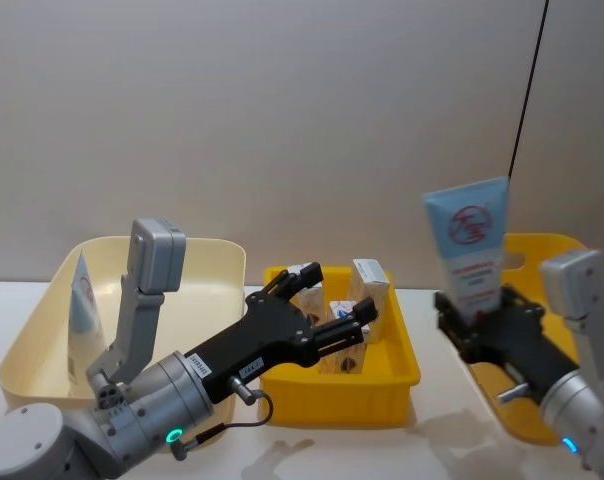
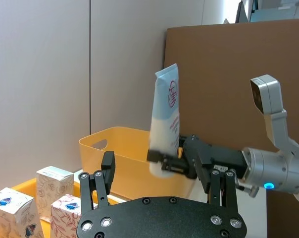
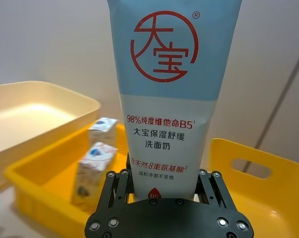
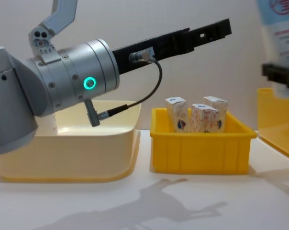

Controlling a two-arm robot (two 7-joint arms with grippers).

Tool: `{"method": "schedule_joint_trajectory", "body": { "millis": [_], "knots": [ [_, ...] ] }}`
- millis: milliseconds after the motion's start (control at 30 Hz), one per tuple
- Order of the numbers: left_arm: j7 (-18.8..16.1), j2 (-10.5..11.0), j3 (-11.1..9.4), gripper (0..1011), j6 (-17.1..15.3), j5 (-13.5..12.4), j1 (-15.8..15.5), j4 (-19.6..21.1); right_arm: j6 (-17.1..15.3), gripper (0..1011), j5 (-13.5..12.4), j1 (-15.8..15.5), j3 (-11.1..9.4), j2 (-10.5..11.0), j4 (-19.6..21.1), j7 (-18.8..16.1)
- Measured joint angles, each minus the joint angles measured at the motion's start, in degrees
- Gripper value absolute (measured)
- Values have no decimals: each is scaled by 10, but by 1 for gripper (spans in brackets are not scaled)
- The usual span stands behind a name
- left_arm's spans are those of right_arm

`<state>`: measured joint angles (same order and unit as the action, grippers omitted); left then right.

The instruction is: Bimanual collaborative sorting of washing and personal care products

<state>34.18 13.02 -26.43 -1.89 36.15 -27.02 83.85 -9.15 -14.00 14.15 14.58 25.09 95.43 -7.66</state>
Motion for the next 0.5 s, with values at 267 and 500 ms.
{"method": "schedule_joint_trajectory", "body": {
  "millis": [267, 500],
  "knots": [
    [0, 0, 0, 1003, 0, 0, 0, 0, 4, 574, 18, -8, -29, 0, 1, 42],
    [0, 0, 0, 1003, 0, 0, 0, 0, 4, 574, 37, -12, -57, -1, -1, 83]
  ]
}}
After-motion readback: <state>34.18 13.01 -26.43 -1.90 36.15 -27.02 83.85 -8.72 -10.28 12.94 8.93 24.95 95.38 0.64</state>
